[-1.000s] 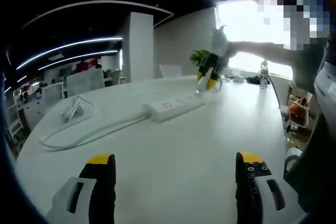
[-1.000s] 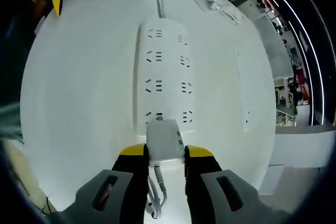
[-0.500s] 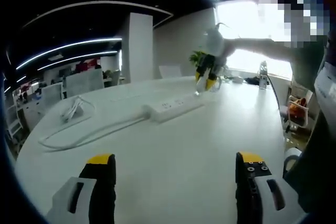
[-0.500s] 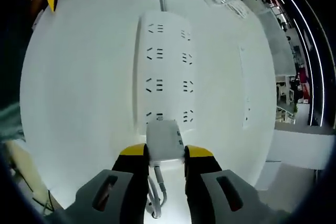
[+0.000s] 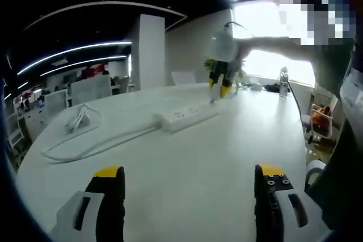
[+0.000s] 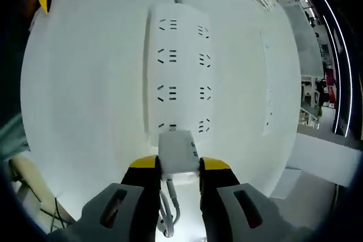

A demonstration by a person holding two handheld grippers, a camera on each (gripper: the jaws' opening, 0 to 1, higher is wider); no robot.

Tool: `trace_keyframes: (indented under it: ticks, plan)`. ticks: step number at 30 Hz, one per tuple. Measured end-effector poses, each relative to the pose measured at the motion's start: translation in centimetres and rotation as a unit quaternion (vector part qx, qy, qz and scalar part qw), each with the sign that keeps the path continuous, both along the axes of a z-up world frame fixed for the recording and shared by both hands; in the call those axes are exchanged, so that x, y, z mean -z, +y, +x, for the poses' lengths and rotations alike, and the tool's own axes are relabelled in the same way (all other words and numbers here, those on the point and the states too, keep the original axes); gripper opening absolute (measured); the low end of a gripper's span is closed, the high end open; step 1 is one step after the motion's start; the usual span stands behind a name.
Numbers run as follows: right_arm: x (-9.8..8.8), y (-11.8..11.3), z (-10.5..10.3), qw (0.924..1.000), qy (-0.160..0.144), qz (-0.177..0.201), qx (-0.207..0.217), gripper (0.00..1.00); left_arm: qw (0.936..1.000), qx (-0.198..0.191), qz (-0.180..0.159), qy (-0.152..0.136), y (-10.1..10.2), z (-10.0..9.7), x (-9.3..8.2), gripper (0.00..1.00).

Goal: Straighten the power strip on the desk, plug the charger into it

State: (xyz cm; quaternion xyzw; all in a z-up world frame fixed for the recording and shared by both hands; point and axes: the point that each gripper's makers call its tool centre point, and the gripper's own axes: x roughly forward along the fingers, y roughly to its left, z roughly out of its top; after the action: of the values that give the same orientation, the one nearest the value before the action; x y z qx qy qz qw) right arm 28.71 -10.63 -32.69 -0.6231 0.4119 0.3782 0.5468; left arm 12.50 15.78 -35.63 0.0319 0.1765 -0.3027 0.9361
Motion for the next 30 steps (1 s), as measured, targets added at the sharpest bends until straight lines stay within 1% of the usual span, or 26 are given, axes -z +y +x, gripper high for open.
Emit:
trace_keyframes:
  ticks: [3,4,5,14,23,30]
  plan:
    - [0.3,0.2,0.0,1.0,0.004,-0.004,0.002,0.24,1.0,0.001,0.001,0.0,0.0,0.0,0.0,0.98]
    - [0.3,-0.1,-0.1,0.9998,0.002,-0.016,0.009,0.24,1.0,0.001,0.001,0.001,0.0,0.0,0.0,0.98]
    - [0.2,0.2,-0.2,0.9999,0.003,-0.012,0.004,0.24,1.0,0.001,0.002,0.002,0.0,0.0,0.1,0.98]
    - [0.3,0.3,-0.5,0.9992,0.008,-0.039,0.004,0.24,1.0,0.001,0.004,0.002,-0.1,0.0,0.1,0.98]
    - [0.4,0.5,-0.5,0.9982,0.013,-0.055,0.018,0.24,1.0,0.001,0.004,0.002,-0.1,0.1,0.2,0.98]
    - [0.4,1.0,-0.5,0.998,0.012,-0.062,0.008,0.24,1.0,0.001,0.004,0.002,-0.1,0.1,0.2,0.98]
